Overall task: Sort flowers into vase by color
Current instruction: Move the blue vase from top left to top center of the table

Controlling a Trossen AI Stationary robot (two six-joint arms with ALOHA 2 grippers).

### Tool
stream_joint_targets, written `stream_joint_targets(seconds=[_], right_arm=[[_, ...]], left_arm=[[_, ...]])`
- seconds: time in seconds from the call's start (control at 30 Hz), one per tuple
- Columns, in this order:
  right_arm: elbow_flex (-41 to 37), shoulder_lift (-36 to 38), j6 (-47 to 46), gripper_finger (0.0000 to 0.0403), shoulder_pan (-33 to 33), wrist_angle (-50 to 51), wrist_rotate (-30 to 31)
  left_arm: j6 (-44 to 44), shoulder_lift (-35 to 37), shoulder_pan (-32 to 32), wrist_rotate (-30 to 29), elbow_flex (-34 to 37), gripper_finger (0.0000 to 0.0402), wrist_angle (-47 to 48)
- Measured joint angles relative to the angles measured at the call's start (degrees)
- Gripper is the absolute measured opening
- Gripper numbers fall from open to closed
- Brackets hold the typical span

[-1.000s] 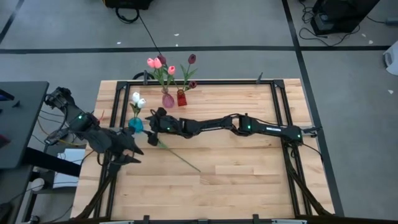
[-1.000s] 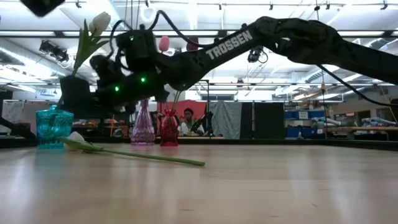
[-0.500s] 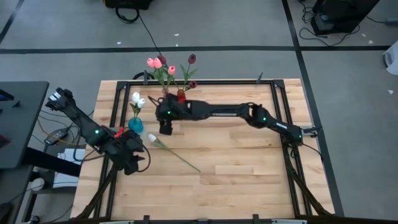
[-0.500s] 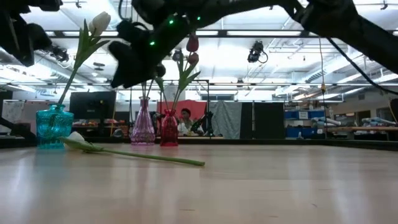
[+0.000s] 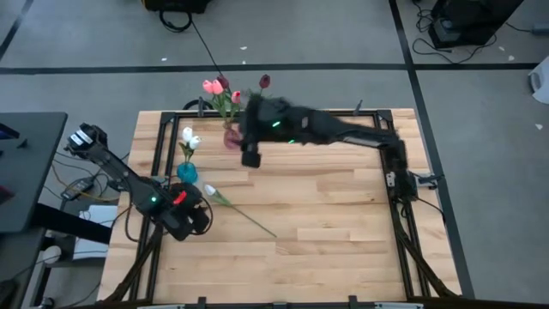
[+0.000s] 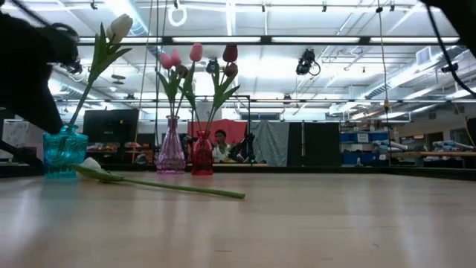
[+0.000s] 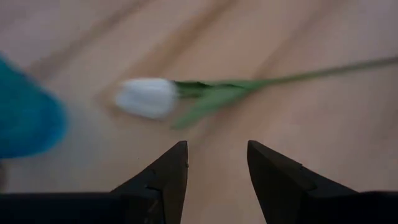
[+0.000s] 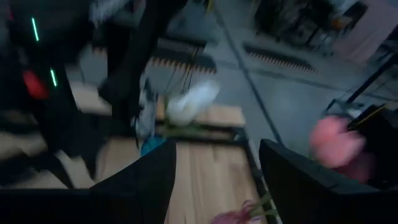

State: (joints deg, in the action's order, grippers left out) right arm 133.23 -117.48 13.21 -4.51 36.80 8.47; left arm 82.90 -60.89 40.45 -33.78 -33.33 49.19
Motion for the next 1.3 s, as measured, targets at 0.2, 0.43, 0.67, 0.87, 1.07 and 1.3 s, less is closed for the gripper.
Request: stream_joint_targets(seconds=[0.2, 0.43, 0.67, 0.87, 1.07, 1.3], right_arm=[[-0.1, 4.6, -2.5, 0.0240, 0.7, 5.3, -0.2], [0.0, 5.3, -1.8, 0.0240, 1.4, 9.0, -1.4], [-0.1, 5.2, 0.9, 0.0240, 1.1, 10.9, -2.6], [-0.1, 5.2, 4.1, 0.0240, -1.1, 10.3, -6.8], [-0.1, 5.2, 4.7, 0.0240, -3.9, 8.7, -11.9], [-0.1, 5.2, 5.0, 0.0240, -5.8, 8.7, -19.6]], left_arm=[[10.1, -4.2, -1.3, -4.2, 0.0, 0.0153, 10.8], [18.8, -7.8, -2.0, -5.3, 0.0, 0.0115, 10.5], [24.6, -12.2, -2.0, -3.8, -1.3, 0.0085, 5.9], [27.3, -20.4, -3.1, -2.2, -9.9, 0.0045, 14.2], [32.0, -26.1, -4.1, 2.0, -19.6, 0.0018, 29.6], [42.3, -29.6, -5.7, 2.4, -22.6, 0.0054, 40.3]])
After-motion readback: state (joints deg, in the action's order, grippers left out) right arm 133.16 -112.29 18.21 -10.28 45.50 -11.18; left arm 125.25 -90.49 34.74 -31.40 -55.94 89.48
